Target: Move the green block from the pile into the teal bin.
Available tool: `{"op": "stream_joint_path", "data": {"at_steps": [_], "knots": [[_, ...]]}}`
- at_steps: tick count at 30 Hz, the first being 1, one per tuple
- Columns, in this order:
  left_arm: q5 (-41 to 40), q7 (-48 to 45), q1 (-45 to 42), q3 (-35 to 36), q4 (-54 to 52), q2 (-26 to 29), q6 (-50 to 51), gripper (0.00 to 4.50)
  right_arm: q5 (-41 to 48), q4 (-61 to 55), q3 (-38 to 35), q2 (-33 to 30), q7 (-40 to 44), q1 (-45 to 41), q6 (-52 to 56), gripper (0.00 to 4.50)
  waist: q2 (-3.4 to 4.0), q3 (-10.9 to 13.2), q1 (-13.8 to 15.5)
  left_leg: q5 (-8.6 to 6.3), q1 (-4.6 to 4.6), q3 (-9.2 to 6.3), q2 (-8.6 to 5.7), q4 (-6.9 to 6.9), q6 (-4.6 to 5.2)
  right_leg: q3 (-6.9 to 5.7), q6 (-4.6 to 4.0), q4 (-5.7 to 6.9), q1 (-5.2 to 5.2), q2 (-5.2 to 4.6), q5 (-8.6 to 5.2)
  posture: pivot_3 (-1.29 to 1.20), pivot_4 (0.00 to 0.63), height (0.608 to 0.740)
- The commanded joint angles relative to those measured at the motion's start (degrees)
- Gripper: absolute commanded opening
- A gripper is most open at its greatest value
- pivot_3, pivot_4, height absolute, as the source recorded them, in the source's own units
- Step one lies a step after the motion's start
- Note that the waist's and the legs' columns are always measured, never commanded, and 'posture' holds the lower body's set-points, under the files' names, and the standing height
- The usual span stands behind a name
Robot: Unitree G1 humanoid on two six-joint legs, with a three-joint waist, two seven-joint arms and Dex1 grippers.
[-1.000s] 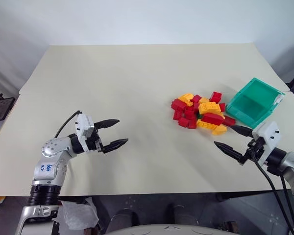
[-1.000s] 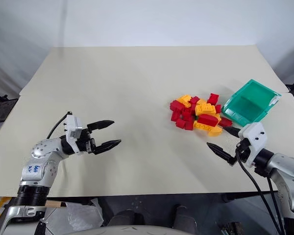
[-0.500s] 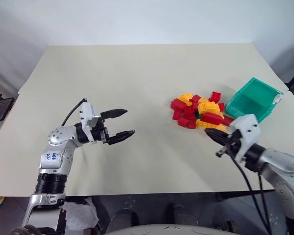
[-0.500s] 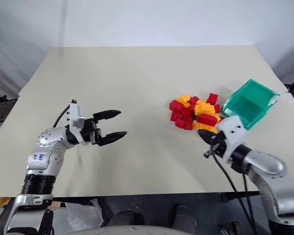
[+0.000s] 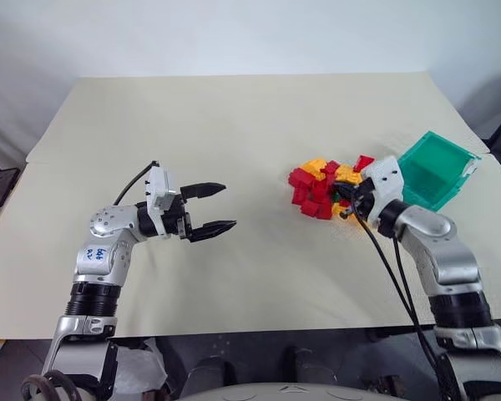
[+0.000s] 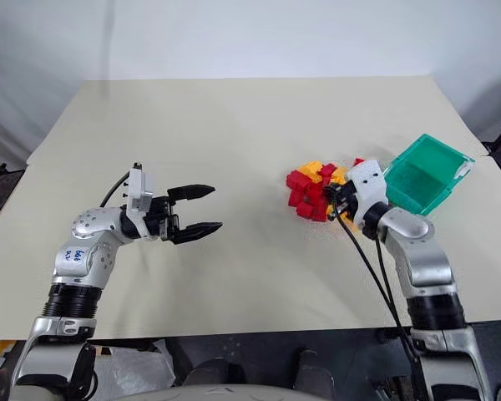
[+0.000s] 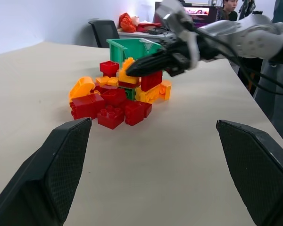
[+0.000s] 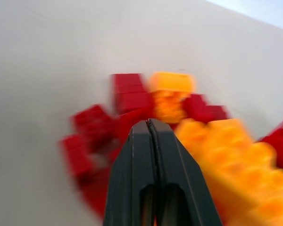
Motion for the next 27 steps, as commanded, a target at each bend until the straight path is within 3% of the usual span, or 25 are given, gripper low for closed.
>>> {"op": "stream_joint_path", "data": {"at_steps": [1, 7, 17, 20, 27], "knots": [[-0.41, 0.27, 0.21, 0.46, -2.02, 0.31, -0.01, 4.50, -2.94, 7.77, -0.20, -0.08, -0.02, -3.24, -5.50, 0.03, 0.00, 0.00, -0.23, 0.00, 0.01, 0.02, 0.03, 0.00, -0.02, 0.00, 0.00, 0.00, 0.00, 0.03, 0.00, 0.00, 0.150, 0.740], [-0.16, 0.40, -0.06, 0.14, -1.56, 0.15, -0.15, 4.50, -7.54, 17.29, 0.80, -1.31, -0.28, -7.62, -9.84, 0.03, 0.01, 0.00, -0.49, 0.05, 0.02, 0.12, 0.16, 0.00, -0.15, 0.03, 0.01, -0.01, 0.00, 0.16, 0.00, 0.00, 0.150, 0.740], [0.43, 0.25, -1.62, -0.16, 0.76, -0.82, -1.32, 4.50, -7.10, 6.88, 0.51, -6.33, 6.48, -6.21, -3.63, 0.03, 0.02, 0.01, -0.39, 0.08, 0.03, 0.14, 0.25, 0.00, -0.22, 0.07, 0.00, 0.00, -0.02, 0.21, -0.01, 0.00, 0.150, 0.740], [0.45, 0.48, -1.57, -0.24, 0.92, -1.34, -1.67, 4.50, -7.97, 3.44, 3.11, -9.81, 12.30, -5.50, 0.46, 0.03, 0.02, 0.01, -0.19, 0.08, 0.02, 0.14, 0.24, 0.01, -0.22, 0.08, 0.00, -0.01, -0.01, 0.21, -0.01, 0.00, 0.150, 0.740], [0.45, 1.30, -0.66, -0.27, 0.24, -2.33, -2.26, 4.50, -12.39, 9.38, 6.91, -9.38, 12.19, -7.20, -0.43, 0.03, 0.02, 0.01, -0.34, 0.08, 0.03, 0.17, 0.24, 0.03, -0.22, 0.08, 0.00, 0.00, -0.01, 0.21, 0.00, 0.00, 0.150, 0.740]]}}
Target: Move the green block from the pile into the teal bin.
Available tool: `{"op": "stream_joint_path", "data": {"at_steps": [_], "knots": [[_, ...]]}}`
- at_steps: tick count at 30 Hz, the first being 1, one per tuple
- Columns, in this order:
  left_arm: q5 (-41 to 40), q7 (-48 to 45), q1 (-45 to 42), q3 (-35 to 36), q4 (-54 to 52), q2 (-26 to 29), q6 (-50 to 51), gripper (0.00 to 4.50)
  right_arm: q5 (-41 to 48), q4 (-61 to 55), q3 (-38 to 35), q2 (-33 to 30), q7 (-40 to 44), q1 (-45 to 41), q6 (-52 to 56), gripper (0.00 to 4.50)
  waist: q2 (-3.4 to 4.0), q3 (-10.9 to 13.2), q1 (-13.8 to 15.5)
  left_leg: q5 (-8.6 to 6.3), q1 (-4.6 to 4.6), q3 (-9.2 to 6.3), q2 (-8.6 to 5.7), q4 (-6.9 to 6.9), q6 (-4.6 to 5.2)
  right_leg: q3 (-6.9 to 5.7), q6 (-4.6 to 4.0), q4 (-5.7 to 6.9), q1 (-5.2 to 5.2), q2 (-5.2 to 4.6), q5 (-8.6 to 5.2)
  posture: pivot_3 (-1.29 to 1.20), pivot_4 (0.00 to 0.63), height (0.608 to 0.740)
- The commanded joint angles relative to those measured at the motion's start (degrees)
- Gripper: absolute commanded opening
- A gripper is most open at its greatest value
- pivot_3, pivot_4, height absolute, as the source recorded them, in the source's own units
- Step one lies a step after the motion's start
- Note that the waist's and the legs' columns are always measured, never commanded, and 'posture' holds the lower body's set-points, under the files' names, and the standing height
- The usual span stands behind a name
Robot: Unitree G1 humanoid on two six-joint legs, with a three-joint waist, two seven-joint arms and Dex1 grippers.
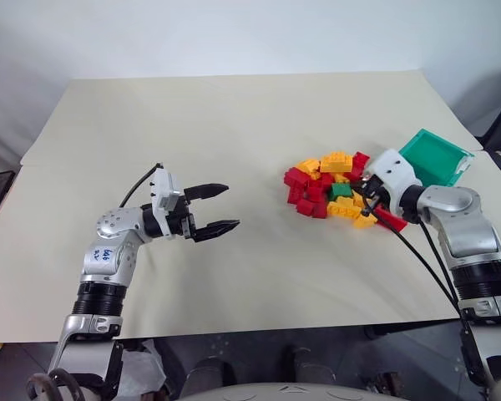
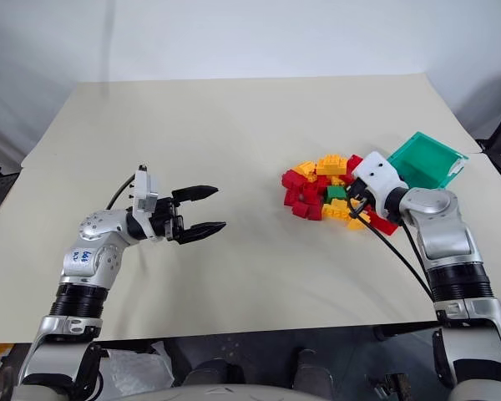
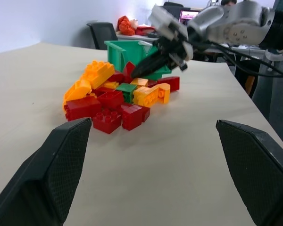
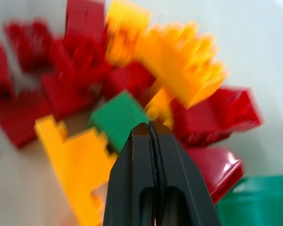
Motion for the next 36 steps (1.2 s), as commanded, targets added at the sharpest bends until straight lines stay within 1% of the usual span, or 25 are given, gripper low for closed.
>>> {"op": "stream_joint_path", "data": {"at_steps": [1, 5, 9, 12, 15, 18, 20, 21, 23, 25, 30, 33, 34, 35, 36], "knots": [[-0.01, 0.52, 0.23, 0.31, -2.06, -0.15, -0.85, 4.50, -1.73, 1.62, 0.71, 0.76, -0.48, -1.03, -1.47, 0.03, 0.00, 0.00, -0.03, 0.00, 0.02, 0.00, 0.00, 0.00, 0.00, 0.00, 0.00, 0.01, 0.00, 0.00, 0.00, 0.00, 0.150, 0.740], [-0.16, 0.78, 0.78, 0.51, -2.67, -0.01, -0.84, 4.50, -1.37, -3.04, 1.51, 0.03, 2.41, 1.30, 1.59, 0.03, 0.00, 0.00, 0.01, 0.00, 0.02, -0.01, 0.01, 0.01, -0.01, 0.01, 0.00, 0.02, 0.01, 0.00, 0.00, 0.00, 0.150, 0.740], [-0.27, 1.02, 1.31, 0.70, -3.07, 0.13, -0.88, 4.50, 1.13, -12.80, 1.22, -2.35, 7.04, 5.20, 7.87, 0.03, -0.01, 0.00, 0.26, 0.00, 0.01, -0.08, 0.02, 0.03, -0.01, -0.02, 0.00, 0.02, 0.02, 0.00, 0.00, 0.00, 0.150, 0.740], [-0.30, 1.35, 1.68, 0.64, -3.48, -0.11, -0.93, 4.50, 2.11, -16.00, 0.16, -2.87, 7.56, 5.91, 9.81, 0.03, -0.01, 0.00, 0.21, 0.00, 0.03, -0.20, 0.02, 0.05, -0.01, 0.01, 0.00, 0.02, 0.03, 0.00, 0.00, 0.00, 0.150, 0.740], [-0.25, 1.58, 1.78, 0.53, -3.60, -0.41, -1.10, 4.50, 3.59, -15.30, -1.90, -1.73, 6.72, 3.43, 9.47, 0.03, -0.01, 0.00, 0.17, 0.00, 0.04, -0.31, 0.02, 0.07, -0.01, 0.04, 0.00, 0.02, 0.03, 0.00, 0.00, 0.00, 0.150, 0.740], [-0.34, 1.56, 1.86, 0.49, -3.77, -0.60, -1.25, 4.50, 5.77, -13.88, -3.01, -0.80, 8.46, -0.04, 4.94, 0.03, -0.01, 0.00, 0.12, 0.00, 0.04, -0.32, 0.02, 0.07, -0.01, 0.05, -0.01, 0.03, 0.02, 0.00, 0.00, 0.00, 0.150, 0.740], [-0.32, 1.40, 1.78, 0.49, -3.59, -0.63, -1.43, 4.50, 5.57, -12.60, -2.24, -1.02, 9.50, -1.67, 3.49, 0.03, 0.00, 0.00, 0.05, 0.00, 0.03, -0.30, 0.01, 0.06, -0.01, 0.06, -0.01, 0.04, -0.01, 0.00, 0.00, 0.00, 0.150, 0.740], [-0.27, 1.26, 1.62, 0.48, -3.33, -0.65, -1.58, 4.50, 4.25, -11.27, 0.43, -2.55, 13.00, -3.23, 2.63, 0.03, 0.00, 0.00, 0.06, 0.00, 0.03, -0.32, 0.01, 0.05, -0.01, 0.04, -0.01, 0.04, -0.01, 0.01, 0.00, 0.00, 0.150, 0.740], [-0.15, 0.62, 1.32, 0.41, -2.87, -0.48, -2.13, 4.50, 1.30, -8.46, 4.44, -5.12, 16.62, -7.36, 5.93, 0.37, 0.00, 0.00, 0.03, -0.01, 0.03, -0.30, 0.01, 0.03, -0.02, 0.04, -0.01, 0.03, -0.02, 0.01, 0.00, 0.00, 0.150, 0.740], [-0.10, 0.26, 0.99, 0.39, -2.46, -0.39, -2.48, 4.50, -0.64, -6.08, 7.00, -6.29, 18.58, -10.46, 7.80, 0.87, -0.01, 0.01, 0.26, -0.01, -0.01, -0.25, 0.01, 0.04, -0.01, 0.03, -0.01, 0.02, -0.04, 0.01, 0.00, 0.00, 0.150, 0.740], [0.04, -0.85, 0.09, 0.71, -1.17, -0.32, -4.71, 4.50, -4.32, 2.42, 12.03, -4.91, 21.97, -19.45, 11.79, 2.56, 0.00, 0.00, 0.08, -0.01, -0.04, -0.19, 0.02, 0.05, -0.01, 0.02, -0.01, 0.03, -0.06, 0.00, 0.00, 0.00, 0.150, 0.740], [-0.05, -1.14, -0.17, 0.94, -0.52, -0.24, -5.46, 4.50, -6.15, 7.70, 14.19, -3.51, 23.40, -23.42, 11.48, 3.53, 0.00, 0.00, -0.10, -0.01, -0.04, -0.17, 0.02, 0.04, -0.02, 0.01, -0.01, 0.05, -0.07, 0.01, 0.00, 0.00, 0.150, 0.740], [-0.10, -1.13, -0.11, 0.98, -0.44, -0.17, -5.58, 4.50, -6.95, 10.10, 14.83, -2.73, 23.47, -24.73, 10.81, 3.97, 0.00, 0.00, -0.19, -0.01, -0.03, -0.13, 0.02, 0.04, -0.02, 0.01, -0.01, 0.06, -0.07, 0.01, 0.00, 0.00, 0.150, 0.740], [-0.11, -1.13, -0.11, 0.98, -0.31, -0.15, -5.70, 4.50, -7.49, 11.89, 15.24, -2.16, 23.45, -25.65, 10.23, 4.28, -0.01, 0.01, -0.27, -0.01, -0.04, -0.12, 0.02, 0.03, -0.02, 0.00, -0.01, 0.05, -0.07, 0.01, 0.00, 0.00, 0.150, 0.740], [-0.12, -1.12, -0.03, 0.99, -0.30, -0.11, -5.78, 4.50, -8.07, 13.56, 15.72, -1.68, 23.54, -26.47, 9.75, 4.48, -0.01, 0.01, -0.30, -0.01, -0.04, -0.09, 0.01, 0.03, -0.02, -0.01, -0.01, 0.06, -0.07, 0.01, 0.00, 0.00, 0.150, 0.740]]}}
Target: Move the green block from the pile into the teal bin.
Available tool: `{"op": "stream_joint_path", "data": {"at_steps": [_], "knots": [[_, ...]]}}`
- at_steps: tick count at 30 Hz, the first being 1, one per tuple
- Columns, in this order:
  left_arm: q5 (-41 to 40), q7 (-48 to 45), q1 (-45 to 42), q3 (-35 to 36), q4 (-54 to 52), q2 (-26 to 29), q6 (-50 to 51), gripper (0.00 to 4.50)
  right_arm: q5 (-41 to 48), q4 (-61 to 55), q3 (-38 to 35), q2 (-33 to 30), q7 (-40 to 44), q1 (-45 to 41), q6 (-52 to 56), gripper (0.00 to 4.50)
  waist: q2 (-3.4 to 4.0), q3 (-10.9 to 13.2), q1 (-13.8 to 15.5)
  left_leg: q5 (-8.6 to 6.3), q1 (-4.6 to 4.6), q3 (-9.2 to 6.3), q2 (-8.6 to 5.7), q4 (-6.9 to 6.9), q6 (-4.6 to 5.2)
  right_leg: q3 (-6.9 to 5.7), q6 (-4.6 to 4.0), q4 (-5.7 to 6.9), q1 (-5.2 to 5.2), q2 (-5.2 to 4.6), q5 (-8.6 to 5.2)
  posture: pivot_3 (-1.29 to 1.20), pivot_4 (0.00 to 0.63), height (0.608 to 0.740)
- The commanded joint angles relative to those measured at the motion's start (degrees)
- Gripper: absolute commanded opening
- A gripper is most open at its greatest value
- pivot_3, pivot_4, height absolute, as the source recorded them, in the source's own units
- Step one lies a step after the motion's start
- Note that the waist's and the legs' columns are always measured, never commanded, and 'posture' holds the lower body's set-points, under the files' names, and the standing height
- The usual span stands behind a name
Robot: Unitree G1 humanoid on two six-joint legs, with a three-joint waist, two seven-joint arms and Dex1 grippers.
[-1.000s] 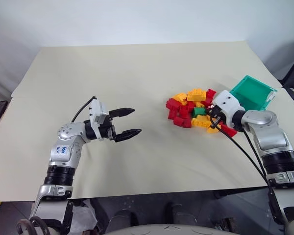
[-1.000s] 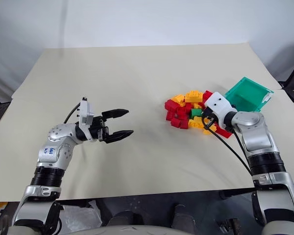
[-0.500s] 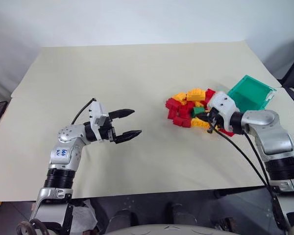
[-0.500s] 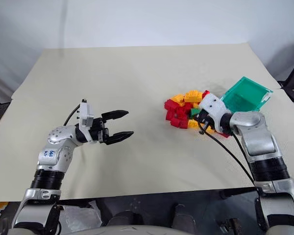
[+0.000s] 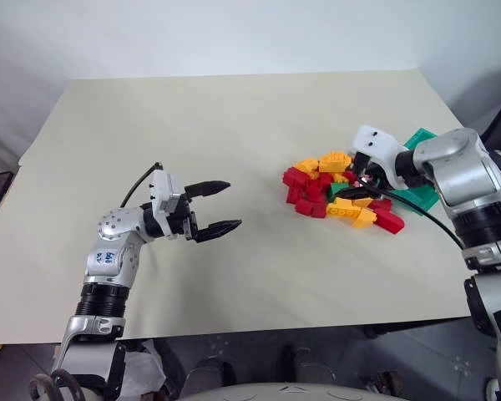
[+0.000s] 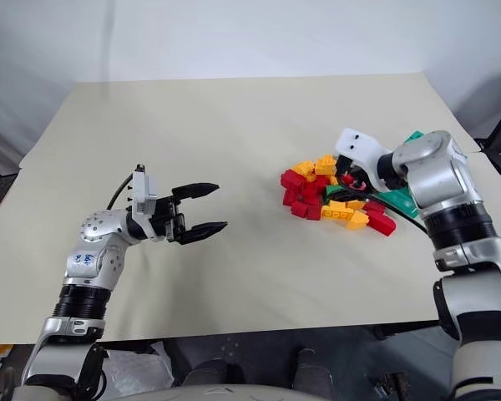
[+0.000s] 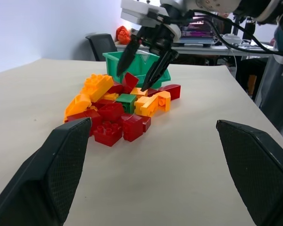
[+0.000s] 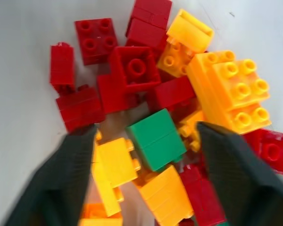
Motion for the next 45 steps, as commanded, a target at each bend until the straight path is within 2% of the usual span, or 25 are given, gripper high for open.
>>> {"op": "stream_joint_path", "data": {"at_steps": [1, 9, 17, 24, 31, 35, 41, 45], "knots": [[-0.15, -0.23, -0.05, 0.86, -0.93, 0.46, -1.17, 4.50, -2.81, 6.27, 1.25, 1.52, 0.56, -3.73, -1.99, 4.48, 0.00, 0.00, -0.06, 0.00, -0.01, 0.06, 0.00, 0.00, 0.00, -0.01, 0.00, 0.00, 0.00, 0.00, 0.00, 0.00, 0.150, 0.740], [-0.33, 1.30, 2.27, 1.56, -3.04, 0.67, -1.05, 4.50, -8.65, 17.47, 5.49, 4.43, 2.47, -8.94, -0.43, 4.48, 0.02, 0.01, -0.78, 0.00, -0.03, 0.14, 0.00, -0.02, -0.01, -0.03, 0.00, 0.00, 0.00, 0.00, 0.00, 0.00, 0.150, 0.740], [-0.50, 2.66, 4.14, 1.35, -5.11, 0.45, -0.72, 4.50, -9.40, 27.91, 3.61, 9.89, -0.78, -12.95, 0.47, 4.48, 0.02, 0.01, -1.15, 0.04, 0.06, 0.11, 0.28, 0.00, -0.08, 0.03, 0.00, 0.09, 0.01, 0.01, 0.00, 0.00, 0.150, 0.740], [-0.68, 3.78, 4.39, 1.46, -5.71, 0.45, -0.46, 4.50, -10.39, 27.04, 5.62, 11.61, 6.00, -13.71, 5.25, 4.48, 0.05, 0.03, -1.05, 0.04, -0.01, 0.21, 0.31, 0.00, -0.08, 0.01, -0.02, 0.11, -0.04, 0.04, -0.01, 0.00, 0.150, 0.740], [-0.70, 4.58, 5.22, 1.33, -6.40, 0.10, -0.58, 4.50, -11.78, 29.91, 5.59, 13.56, 1.89, -13.98, 4.98, 4.48, 0.05, 0.03, -1.16, 0.03, 0.00, 0.22, 0.33, -0.01, -0.12, 0.01, -0.03, 0.12, -0.06, 0.06, -0.02, 0.00, 0.150, 0.740], [-0.72, 4.94, 5.24, 1.29, -6.57, 0.05, -0.54, 4.50, -11.68, 31.10, 4.73, 14.16, 0.71, -14.55, 4.15, 3.56, 0.06, 0.03, -1.17, 0.04, 0.02, 0.24, 0.33, 0.00, -0.13, 0.03, -0.03, 0.14, -0.06, 0.06, -0.02, 0.00, 0.150, 0.740], [-0.87, 4.90, 5.55, 1.24, -6.72, 0.07, -0.61, 4.50, -10.24, 29.76, 2.19, 13.05, -0.20, -15.66, 5.70, 1.52, 0.06, 0.03, -1.16, 0.04, -0.01, 0.24, 0.33, -0.03, -0.14, 0.03, -0.03, 0.13, -0.09, 0.07, -0.02, 0.00, 0.150, 0.740], [-0.88, 4.59, 5.00, 0.88, -6.34, -0.15, -0.50, 4.50, -8.31, 24.11, -0.90, 10.61, 0.33, -14.69, 9.14, 1.50, 0.08, 0.04, -1.07, 0.04, -0.02, 0.24, 0.33, -0.02, -0.14, 0.03, -0.03, 0.12, -0.09, 0.06, -0.02, 0.00, 0.150, 0.740]]}}
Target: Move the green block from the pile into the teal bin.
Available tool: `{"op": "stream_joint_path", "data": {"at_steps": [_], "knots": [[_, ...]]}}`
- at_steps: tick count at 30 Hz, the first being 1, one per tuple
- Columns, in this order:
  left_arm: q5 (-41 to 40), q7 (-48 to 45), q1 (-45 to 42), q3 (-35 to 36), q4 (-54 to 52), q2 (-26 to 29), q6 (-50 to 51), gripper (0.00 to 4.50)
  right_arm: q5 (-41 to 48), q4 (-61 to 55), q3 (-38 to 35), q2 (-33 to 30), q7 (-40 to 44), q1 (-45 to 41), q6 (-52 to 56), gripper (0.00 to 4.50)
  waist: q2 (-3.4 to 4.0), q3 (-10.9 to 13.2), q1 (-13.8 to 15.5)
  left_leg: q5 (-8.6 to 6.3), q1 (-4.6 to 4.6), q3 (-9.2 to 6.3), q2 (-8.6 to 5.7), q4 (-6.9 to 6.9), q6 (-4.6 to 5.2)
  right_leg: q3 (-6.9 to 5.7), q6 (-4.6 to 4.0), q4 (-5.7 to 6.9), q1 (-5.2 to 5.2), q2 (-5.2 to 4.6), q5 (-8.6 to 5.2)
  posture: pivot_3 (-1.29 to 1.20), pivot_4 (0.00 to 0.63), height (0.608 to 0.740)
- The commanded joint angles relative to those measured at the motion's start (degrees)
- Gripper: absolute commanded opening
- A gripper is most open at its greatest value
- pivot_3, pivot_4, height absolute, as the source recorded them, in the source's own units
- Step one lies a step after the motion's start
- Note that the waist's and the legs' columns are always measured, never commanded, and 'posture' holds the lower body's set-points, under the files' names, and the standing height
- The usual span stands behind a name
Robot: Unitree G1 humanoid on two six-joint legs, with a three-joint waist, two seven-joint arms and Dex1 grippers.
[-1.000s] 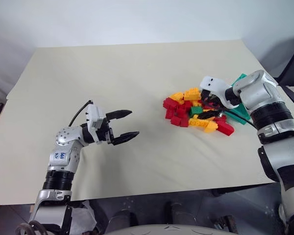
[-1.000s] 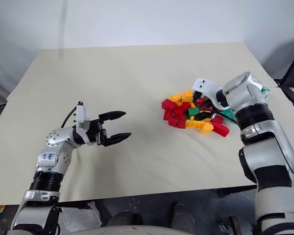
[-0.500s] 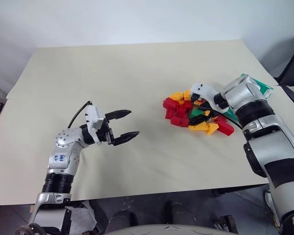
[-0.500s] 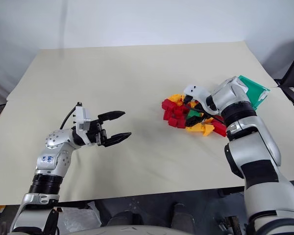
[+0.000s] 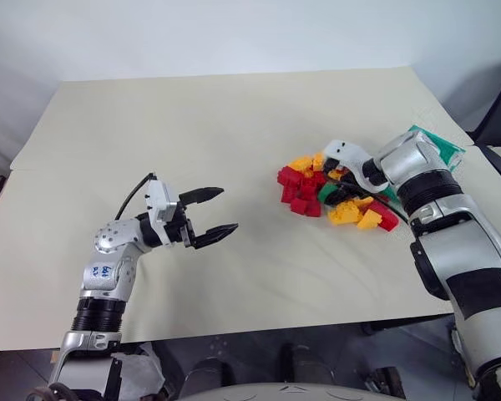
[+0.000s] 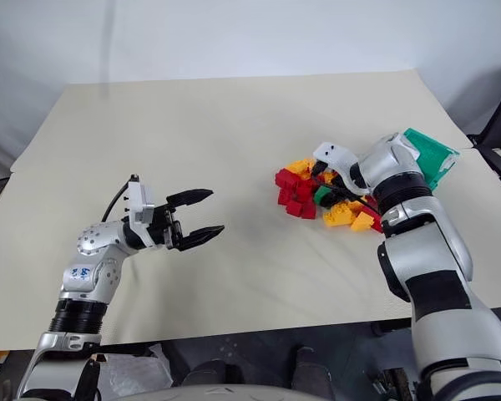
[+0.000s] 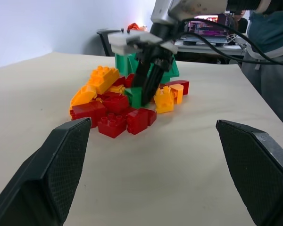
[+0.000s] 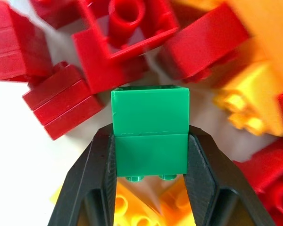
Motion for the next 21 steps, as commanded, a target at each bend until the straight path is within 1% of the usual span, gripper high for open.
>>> {"op": "stream_joint_path", "data": {"at_steps": [1, 3, 6, 9, 13, 15, 18, 21], "knots": [[-0.71, -0.42, -0.43, 0.27, -1.52, -0.21, -0.31, 4.50, 2.12, -6.96, -3.60, -3.05, 0.42, -0.55, 3.13, 1.50, 0.01, 0.01, -0.01, 0.00, 0.00, 0.00, 0.00, 0.00, 0.00, 0.01, 0.00, 0.00, 0.00, 0.00, 0.00, 0.00, 0.150, 0.740], [-0.64, -0.78, -0.81, 0.13, -1.19, -0.22, -0.38, 4.50, 3.06, -11.09, -5.22, -4.64, -0.04, 0.46, 5.43, 1.50, 0.02, 0.01, -0.03, 0.00, 0.00, 0.00, 0.01, -0.01, -0.01, 0.01, 0.00, 0.00, -0.01, 0.01, 0.00, 0.00, 0.150, 0.740], [-0.58, -1.89, -2.78, -0.32, -0.23, -0.56, -0.91, 4.50, 5.48, -21.55, -11.43, -9.95, -2.90, 2.94, 12.21, 1.50, 0.03, 0.02, 0.43, -0.01, -0.03, -0.02, 0.02, 0.00, -0.02, -0.02, 0.00, 0.00, -0.02, 0.01, 0.00, 0.00, 0.150, 0.740], [-0.09, -2.62, -4.42, -0.66, 0.48, -0.92, -1.83, 4.50, 7.67, -29.43, -17.50, -12.96, -7.47, 5.84, 17.08, 1.50, 0.03, 0.02, 0.70, -0.02, -0.11, -0.03, -0.01, 0.02, -0.01, -0.02, 0.00, -0.03, -0.06, -0.01, 0.00, 0.00, 0.150, 0.740], [0.76, -2.83, -10.06, -1.85, 2.82, -1.96, -1.72, 4.50, 7.94, -36.84, -25.05, -17.19, -16.20, 10.64, 20.30, 1.50, 0.01, 0.03, 0.95, -0.03, -0.11, 0.01, -0.04, 0.01, -0.03, -0.02, 0.00, -0.04, -0.08, 0.02, 0.00, 0.00, 0.150, 0.740], [1.21, -3.10, -12.91, -2.55, 4.67, -2.59, -1.57, 4.50, 7.77, -37.45, -26.64, -18.41, -19.70, 12.85, 19.40, 1.50, 0.01, 0.03, 0.95, -0.03, -0.10, 0.08, -0.15, 0.01, -0.03, 0.02, 0.00, -0.03, -0.10, 0.02, 0.00, 0.00, 0.150, 0.740], [2.58, -3.00, -16.98, -3.59, 8.05, -3.95, -2.17, 4.50, 7.40, -35.64, -26.11, -19.19, -23.16, 15.64, 16.07, 1.50, 0.02, 0.03, 0.88, -0.02, -0.08, 0.14, -0.22, 0.01, -0.03, 0.05, 0.00, -0.03, -0.10, 0.02, 0.00, 0.00, 0.150, 0.740], [5.46, -1.09, -22.45, -4.41, 13.58, -6.37, -4.85, 4.50, 7.58, -27.01, -25.42, -17.08, -27.58, 15.40, 8.64, 1.50, 0.01, 0.03, 0.41, -0.01, -0.04, 0.23, -0.26, -0.01, -0.01, 0.11, 0.00, -0.04, -0.10, 0.02, 0.00, 0.00, 0.150, 0.740]]}}
